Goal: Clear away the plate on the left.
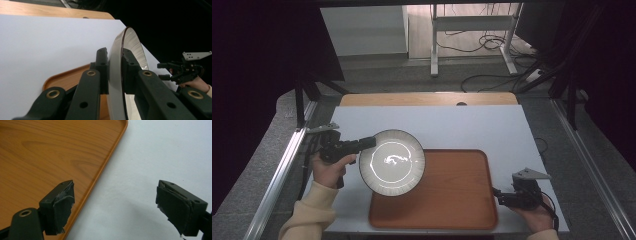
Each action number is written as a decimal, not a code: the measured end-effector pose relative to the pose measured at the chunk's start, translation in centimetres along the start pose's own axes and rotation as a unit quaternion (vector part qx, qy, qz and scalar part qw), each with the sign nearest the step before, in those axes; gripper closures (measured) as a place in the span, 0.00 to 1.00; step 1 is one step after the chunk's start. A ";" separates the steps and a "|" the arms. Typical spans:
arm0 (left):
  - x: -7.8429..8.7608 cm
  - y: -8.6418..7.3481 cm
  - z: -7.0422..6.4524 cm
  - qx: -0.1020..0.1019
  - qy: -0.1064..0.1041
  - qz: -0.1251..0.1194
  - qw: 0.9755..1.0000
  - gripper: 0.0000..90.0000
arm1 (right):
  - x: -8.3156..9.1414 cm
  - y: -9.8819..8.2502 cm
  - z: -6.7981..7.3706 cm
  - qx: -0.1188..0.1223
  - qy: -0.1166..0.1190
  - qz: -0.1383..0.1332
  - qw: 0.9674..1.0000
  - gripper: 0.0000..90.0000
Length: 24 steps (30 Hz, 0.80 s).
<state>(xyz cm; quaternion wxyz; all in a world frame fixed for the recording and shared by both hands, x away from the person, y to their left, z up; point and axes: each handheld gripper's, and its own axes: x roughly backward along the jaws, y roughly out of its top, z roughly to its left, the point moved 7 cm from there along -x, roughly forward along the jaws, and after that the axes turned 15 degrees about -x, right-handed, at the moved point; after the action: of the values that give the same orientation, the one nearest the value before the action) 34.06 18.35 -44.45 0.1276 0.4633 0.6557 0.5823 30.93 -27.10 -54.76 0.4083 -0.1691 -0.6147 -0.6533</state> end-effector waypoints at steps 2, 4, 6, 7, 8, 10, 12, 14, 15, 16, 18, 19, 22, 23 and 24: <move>-0.5 0.1 -0.3 -0.003 -0.005 0.002 1.000 0.87 | 0.0 0.0 0.0 0.000 0.000 0.000 1.000 0.18; -0.9 0.1 -0.6 -0.003 -0.010 0.006 1.000 0.88 | 0.0 0.0 0.0 0.002 0.000 0.001 1.000 0.18; -1.3 0.0 -0.8 -0.003 -0.015 0.008 1.000 0.88 | 0.0 0.0 0.0 0.000 0.000 -0.001 1.000 0.18; -1.5 0.0 -0.9 -0.004 -0.018 0.010 1.000 0.88 | 0.0 0.1 0.0 0.000 0.000 -0.001 1.000 0.18; -1.8 0.0 -1.1 -0.003 -0.019 0.010 1.000 0.88 | 0.0 0.1 0.0 0.000 0.000 -0.002 1.000 0.18; -2.2 -0.1 -1.3 -0.005 -0.021 0.016 1.000 0.88 | 0.0 0.1 0.0 0.000 0.000 -0.003 1.000 0.18; -2.6 -0.1 -1.6 -0.006 -0.023 0.019 1.000 0.87 | 0.1 0.1 0.0 0.000 0.000 -0.004 1.000 0.18; -3.2 -0.1 -1.9 -0.010 -0.029 0.023 0.999 0.87 | 0.1 0.2 0.0 0.000 0.000 -0.006 1.000 0.18; -3.5 0.0 -2.0 -0.008 -0.033 0.024 0.999 0.88 | 0.1 0.2 0.0 0.000 0.000 -0.007 1.000 0.18; -3.9 0.0 -2.2 -0.007 -0.037 0.024 0.999 0.87 | 0.2 0.3 0.1 -0.001 0.000 -0.008 1.000 0.18; -4.5 0.1 -2.4 -0.003 -0.043 0.025 0.999 0.88 | 0.2 0.3 0.1 -0.001 0.001 -0.011 1.000 0.18; -4.8 0.1 -2.5 -0.003 -0.045 0.025 0.999 0.88 | 0.3 0.3 0.1 -0.001 0.001 -0.012 1.000 0.18; -5.7 0.0 -2.6 -0.004 -0.047 0.031 0.998 0.88 | 0.4 0.4 0.1 -0.001 0.001 -0.016 1.000 0.18; -6.0 -0.1 -2.7 -0.005 -0.048 0.035 0.998 0.88 | 0.5 0.4 0.1 -0.001 0.002 -0.019 1.000 0.18; -6.3 -0.2 -2.7 -0.002 -0.049 0.039 0.998 0.88 | 0.6 0.5 0.1 -0.001 0.003 -0.021 1.000 0.18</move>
<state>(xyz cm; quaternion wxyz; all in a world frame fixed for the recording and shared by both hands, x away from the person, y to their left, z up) 35.46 11.88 -46.20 0.1382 0.5164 0.6287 0.5648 30.88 -27.18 -53.98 0.3965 -0.1542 -0.6162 -0.6628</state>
